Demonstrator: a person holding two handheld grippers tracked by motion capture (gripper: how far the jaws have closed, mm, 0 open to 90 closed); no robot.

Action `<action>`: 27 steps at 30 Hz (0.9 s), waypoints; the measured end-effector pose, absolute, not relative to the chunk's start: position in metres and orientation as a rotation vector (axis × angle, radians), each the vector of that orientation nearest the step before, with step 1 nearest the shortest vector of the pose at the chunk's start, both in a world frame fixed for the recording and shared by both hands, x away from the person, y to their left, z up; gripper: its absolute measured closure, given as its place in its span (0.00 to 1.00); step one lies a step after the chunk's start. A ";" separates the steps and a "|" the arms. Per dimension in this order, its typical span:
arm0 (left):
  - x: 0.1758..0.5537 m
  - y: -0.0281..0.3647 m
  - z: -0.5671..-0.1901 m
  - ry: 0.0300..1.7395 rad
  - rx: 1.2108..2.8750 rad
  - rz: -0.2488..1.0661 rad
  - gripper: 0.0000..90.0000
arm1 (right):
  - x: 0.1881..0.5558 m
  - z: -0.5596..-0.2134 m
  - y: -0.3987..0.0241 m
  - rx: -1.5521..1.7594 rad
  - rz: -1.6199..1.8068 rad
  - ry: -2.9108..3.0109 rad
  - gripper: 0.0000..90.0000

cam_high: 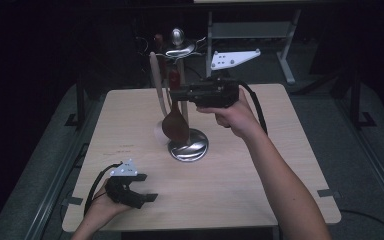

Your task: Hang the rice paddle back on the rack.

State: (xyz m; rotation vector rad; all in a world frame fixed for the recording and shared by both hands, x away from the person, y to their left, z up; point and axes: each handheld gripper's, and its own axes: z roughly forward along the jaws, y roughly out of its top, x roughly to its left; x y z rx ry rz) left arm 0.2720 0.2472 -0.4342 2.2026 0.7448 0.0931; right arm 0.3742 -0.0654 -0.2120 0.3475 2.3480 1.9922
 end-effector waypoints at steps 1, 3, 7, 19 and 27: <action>0.272 0.247 -0.434 0.744 2.203 0.095 0.18 | 0.376 -0.211 -0.065 0.352 1.989 2.349 0.86; 0.272 0.247 -0.434 0.744 2.201 0.096 0.18 | 0.379 -0.209 -0.065 0.353 1.985 2.357 0.86; 0.271 0.247 -0.434 0.745 2.198 0.100 0.18 | 0.384 -0.205 -0.064 0.355 1.997 2.355 0.86; 0.272 0.248 -0.435 0.754 2.206 0.107 0.18 | 0.402 -0.204 -0.065 0.407 2.027 2.365 0.86; 0.272 0.249 -0.437 0.761 2.207 0.104 0.18 | 0.411 -0.210 -0.067 0.429 2.059 2.355 0.86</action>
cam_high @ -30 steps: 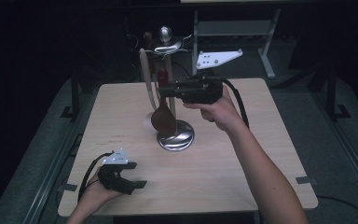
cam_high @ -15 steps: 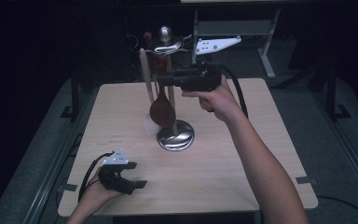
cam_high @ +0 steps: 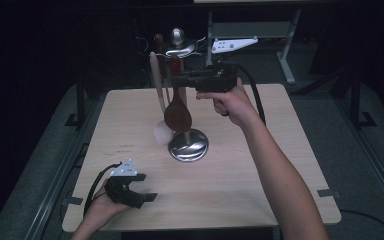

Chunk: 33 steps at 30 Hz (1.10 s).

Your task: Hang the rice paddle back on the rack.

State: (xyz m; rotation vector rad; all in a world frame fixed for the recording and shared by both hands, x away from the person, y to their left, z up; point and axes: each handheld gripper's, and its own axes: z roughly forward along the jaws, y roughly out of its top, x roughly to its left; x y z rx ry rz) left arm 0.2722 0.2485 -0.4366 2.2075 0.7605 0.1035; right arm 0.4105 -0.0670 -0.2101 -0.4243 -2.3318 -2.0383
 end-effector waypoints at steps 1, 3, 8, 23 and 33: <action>0.273 0.249 -0.437 0.750 2.214 0.110 0.18 | 0.410 -0.210 -0.067 -0.423 -2.044 -2.336 0.86; 0.272 0.248 -0.437 0.757 2.210 0.105 0.18 | 0.408 -0.210 -0.067 -0.418 -2.054 -2.351 0.85; 0.272 0.248 -0.436 0.754 2.202 0.110 0.18 | 0.401 -0.212 -0.071 -0.415 -2.077 -2.399 0.71; 0.271 0.245 -0.436 0.746 2.211 0.100 0.18 | 0.380 -0.230 -0.096 -0.521 -2.063 -2.541 0.47; 0.271 0.242 -0.436 0.728 2.209 0.105 0.18 | 0.361 -0.257 -0.113 -0.557 -1.985 -2.631 0.24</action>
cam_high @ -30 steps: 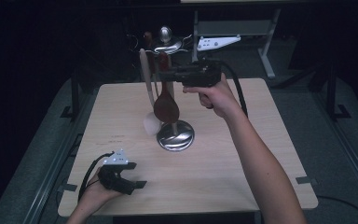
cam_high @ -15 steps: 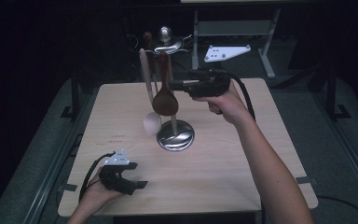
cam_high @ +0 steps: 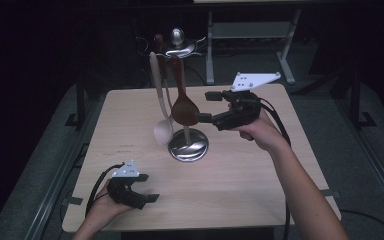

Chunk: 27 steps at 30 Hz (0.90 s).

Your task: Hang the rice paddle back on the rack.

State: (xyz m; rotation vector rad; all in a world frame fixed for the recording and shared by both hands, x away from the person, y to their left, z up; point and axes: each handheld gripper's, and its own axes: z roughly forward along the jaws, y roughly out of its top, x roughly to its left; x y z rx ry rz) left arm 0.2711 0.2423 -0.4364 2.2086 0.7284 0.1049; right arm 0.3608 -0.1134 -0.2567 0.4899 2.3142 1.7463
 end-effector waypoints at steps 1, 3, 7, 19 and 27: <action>0.271 0.242 -0.436 0.729 2.208 0.103 0.18 | 0.359 -0.259 -0.116 0.500 1.740 2.312 0.23; 0.271 0.241 -0.436 0.727 2.209 0.101 0.18 | 0.355 -0.265 -0.120 0.523 1.720 2.296 0.20; 0.270 0.241 -0.437 0.722 2.209 0.096 0.18 | 0.350 -0.278 -0.130 0.573 1.710 2.265 0.16; 0.270 0.238 -0.437 0.702 2.205 0.092 0.18 | 0.333 -0.330 -0.159 0.741 1.588 2.246 0.15; 0.269 0.236 -0.438 0.694 2.201 0.082 0.18 | 0.317 -0.360 -0.174 0.813 1.514 2.240 0.15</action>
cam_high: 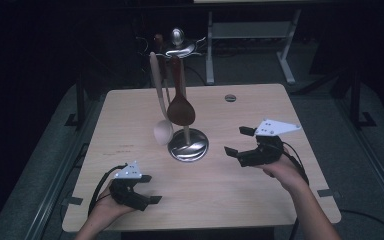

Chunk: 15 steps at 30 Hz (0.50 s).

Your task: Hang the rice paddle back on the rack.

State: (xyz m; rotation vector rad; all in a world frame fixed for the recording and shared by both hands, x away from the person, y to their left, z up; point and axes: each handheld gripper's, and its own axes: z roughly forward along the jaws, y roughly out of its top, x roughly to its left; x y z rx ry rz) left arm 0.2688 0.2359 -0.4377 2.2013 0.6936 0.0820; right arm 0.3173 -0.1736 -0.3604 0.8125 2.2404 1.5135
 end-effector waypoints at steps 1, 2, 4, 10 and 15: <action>0.269 0.235 -0.438 0.685 2.206 0.081 0.18 | 0.315 -0.364 -0.175 0.827 1.504 2.241 0.15; 0.269 0.235 -0.438 0.680 2.212 0.081 0.18 | 0.313 -0.369 -0.178 0.840 1.500 2.242 0.14; 0.268 0.234 -0.438 0.682 2.207 0.075 0.18 | 0.310 -0.376 -0.183 0.862 1.496 2.235 0.14; 0.269 0.236 -0.438 0.674 2.202 0.089 0.18 | 0.302 -0.398 -0.194 0.938 1.445 2.242 0.14; 0.269 0.237 -0.439 0.668 2.193 0.104 0.18 | 0.295 -0.413 -0.200 0.991 1.390 2.235 0.14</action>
